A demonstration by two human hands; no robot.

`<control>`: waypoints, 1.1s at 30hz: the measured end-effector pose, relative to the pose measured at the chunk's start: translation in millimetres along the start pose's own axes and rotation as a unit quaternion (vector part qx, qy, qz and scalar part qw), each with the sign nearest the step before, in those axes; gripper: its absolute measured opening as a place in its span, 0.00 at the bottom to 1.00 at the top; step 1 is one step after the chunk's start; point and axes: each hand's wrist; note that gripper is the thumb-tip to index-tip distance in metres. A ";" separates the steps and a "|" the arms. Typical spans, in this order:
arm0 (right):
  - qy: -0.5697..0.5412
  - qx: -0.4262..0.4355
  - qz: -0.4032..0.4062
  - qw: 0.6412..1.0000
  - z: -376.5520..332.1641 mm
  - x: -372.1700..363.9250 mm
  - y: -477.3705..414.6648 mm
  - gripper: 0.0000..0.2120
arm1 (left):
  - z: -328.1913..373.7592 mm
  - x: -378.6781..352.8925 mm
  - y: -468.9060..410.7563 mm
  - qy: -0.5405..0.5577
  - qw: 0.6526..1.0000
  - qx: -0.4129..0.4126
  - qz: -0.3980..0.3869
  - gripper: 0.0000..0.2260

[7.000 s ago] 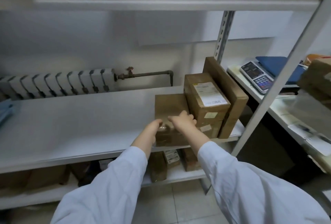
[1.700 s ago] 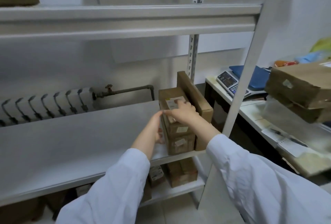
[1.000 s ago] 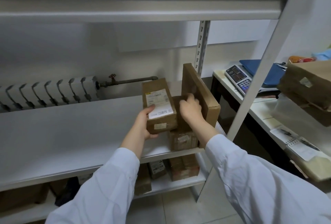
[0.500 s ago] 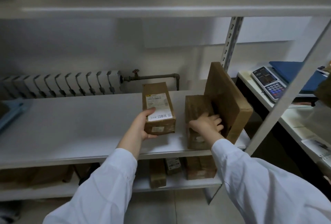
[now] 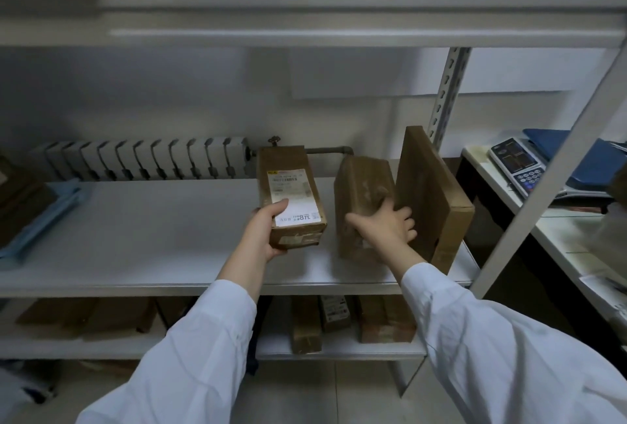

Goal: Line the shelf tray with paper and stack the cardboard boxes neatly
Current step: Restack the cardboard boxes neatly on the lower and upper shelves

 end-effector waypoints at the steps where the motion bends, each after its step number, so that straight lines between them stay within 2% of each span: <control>1: -0.007 0.014 0.009 1.000 -2.8 1.3 4.1 0.45 | 1.6 2.0 2.4 0.003 1.000 -0.008 0.005 0.22; 7: -0.017 0.081 0.034 0.996 -23.8 16.0 44.8 0.42 | 12.2 19.6 35.0 0.012 0.999 -0.040 0.015 0.23; 21: 0.037 0.174 0.085 0.980 -51.2 20.0 172.8 0.41 | 10.4 81.2 133.6 -0.001 0.997 -0.072 -0.023 0.26; 27: 0.065 0.209 0.084 0.972 -56.6 25.0 211.2 0.40 | 6.3 101.3 171.1 -0.033 0.995 -0.071 -0.057 0.12; 33: 0.073 0.229 0.103 0.965 -67.2 34.0 248.0 0.39 | 11.8 104.8 200.3 -0.042 0.994 -0.081 -0.068 0.12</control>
Point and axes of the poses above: each hand's wrist, its own y-axis away from the middle knuckle, its own x-axis out of the back of the hand, z = x × y, and after that the axes turned 7 degrees about -z, right-handed
